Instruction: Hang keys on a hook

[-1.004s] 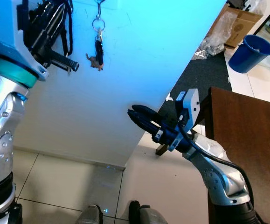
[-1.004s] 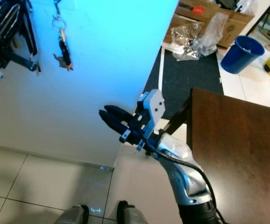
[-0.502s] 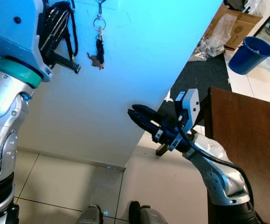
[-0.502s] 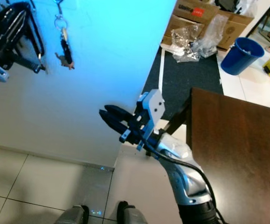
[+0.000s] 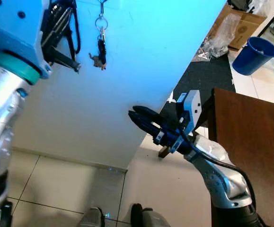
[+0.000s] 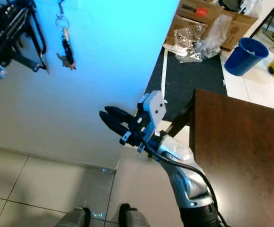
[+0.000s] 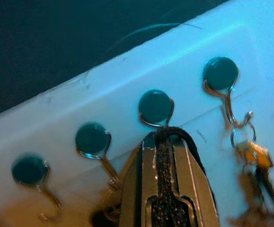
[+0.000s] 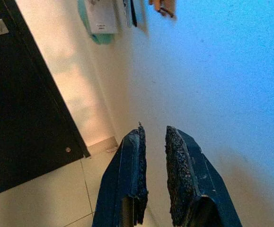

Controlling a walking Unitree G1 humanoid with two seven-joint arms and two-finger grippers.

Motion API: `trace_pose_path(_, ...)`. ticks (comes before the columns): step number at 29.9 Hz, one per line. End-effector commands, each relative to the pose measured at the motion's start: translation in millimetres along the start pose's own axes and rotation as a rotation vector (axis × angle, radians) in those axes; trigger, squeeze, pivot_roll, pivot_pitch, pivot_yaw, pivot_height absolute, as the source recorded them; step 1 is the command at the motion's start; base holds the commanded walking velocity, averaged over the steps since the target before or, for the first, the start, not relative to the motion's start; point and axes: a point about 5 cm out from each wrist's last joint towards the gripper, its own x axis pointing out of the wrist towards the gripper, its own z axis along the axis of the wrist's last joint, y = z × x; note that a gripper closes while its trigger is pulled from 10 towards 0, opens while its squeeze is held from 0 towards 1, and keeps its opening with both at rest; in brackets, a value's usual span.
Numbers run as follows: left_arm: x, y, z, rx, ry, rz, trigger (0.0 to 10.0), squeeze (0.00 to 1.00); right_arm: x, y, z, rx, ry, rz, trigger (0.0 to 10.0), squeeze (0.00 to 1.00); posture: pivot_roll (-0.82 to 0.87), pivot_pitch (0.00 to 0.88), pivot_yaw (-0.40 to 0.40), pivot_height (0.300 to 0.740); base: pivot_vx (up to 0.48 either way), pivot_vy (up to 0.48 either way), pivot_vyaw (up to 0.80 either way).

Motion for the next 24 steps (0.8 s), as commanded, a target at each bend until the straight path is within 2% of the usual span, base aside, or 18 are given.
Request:
trace_pose_path(1, 2.5, -5.9, 6, 0.012, -0.034, -0.053, 10.0, 0.0, -1.4, 0.8, -4, 0.004, 0.013, 0.0, 10.0, 0.0, 0.1, 0.169, -0.008, 0.74, 0.0, 0.0, 0.0)
trace_pose_path(2, 3.4, -3.1, 8, 0.047, -0.033, -0.082, 10.0, 0.0, -1.1, 1.1, -4, 0.004, 0.014, 0.001, 10.0, 0.0, 0.1, 0.169, -0.008, 0.74, 0.0, 0.0, 0.0)
trace_pose_path(3, 3.1, 4.0, 8, 0.124, -0.01, -0.151, 10.0, 0.0, -0.9, 1.9, -4, 0.005, 0.015, 0.002, 10.0, 0.0, 0.11, 0.178, 0.004, 0.74, 0.0, 0.0, 0.0)
trace_pose_path(4, 3.1, 4.0, 8, 0.124, -0.01, -0.151, 10.0, 0.0, -0.9, 1.9, -4, 0.005, 0.015, 0.002, 10.0, 0.0, 0.11, 0.178, 0.004, 0.74, 0.0, 0.0, 0.0)
trace_pose_path(5, 1.9, 10.5, 7, 0.192, 0.016, -0.212, 10.0, 0.0, -0.8, 2.8, -5, 0.007, 0.015, 0.001, 10.0, 0.0, 0.11, 0.183, 0.01, 0.74, 0.0, 0.0, 0.0)
trace_pose_path(8, -3.3, 19.9, 6, 0.308, 0.084, -0.364, 10.0, 0.0, -2.5, 4.1, -7, 0.014, 0.017, -0.006, 10.0, 0.0, 0.12, 0.19, 0.016, 0.74, 0.0, 0.0, 0.0)
trace_pose_path(9, -3.3, 19.9, 6, 0.308, 0.084, -0.364, 10.0, 0.0, -2.5, 4.1, -7, 0.014, 0.017, -0.006, 10.0, 0.0, 0.12, 0.19, 0.016, 0.74, 0.0, 0.0, 0.0)
trace_pose_path(10, -4.3, 21.2, 6, 0.342, 0.101, -0.418, 10.0, 0.0, -3.0, 4.7, -8, 0.017, 0.019, -0.008, 10.0, 0.0, 0.12, 0.198, 0.019, 0.74, 0.0, 0.0, 0.0)
trace_pose_path(15, -2.9, 23.1, 5, 0.363, 0.114, -0.436, 10.0, 0.0, -2.7, 5.4, -8, 0.019, 0.019, -0.008, 10.0, 0.0, 0.12, 0.2, 0.02, 0.74, 0.0, 0.0, 0.0)
trace_pose_path(16, 0.6, 26.5, 4, 0.399, 0.126, -0.455, 10.0, 0.0, -2.2, 5.8, -8, 0.021, 0.018, -0.007, 10.0, 0.0, 0.12, 0.2, 0.02, 0.74, 0.0, 0.0, 0.0)
trace_pose_path(24, 8.2, 30.8, 9, 0.491, 0.099, -0.519, 10.0, 0.0, -1.6, 6.6, -9, 0.023, 0.018, -0.007, 10.0, 0.0, 0.12, 0.212, 0.02, 0.74, 0.0, 0.0, 0.0)
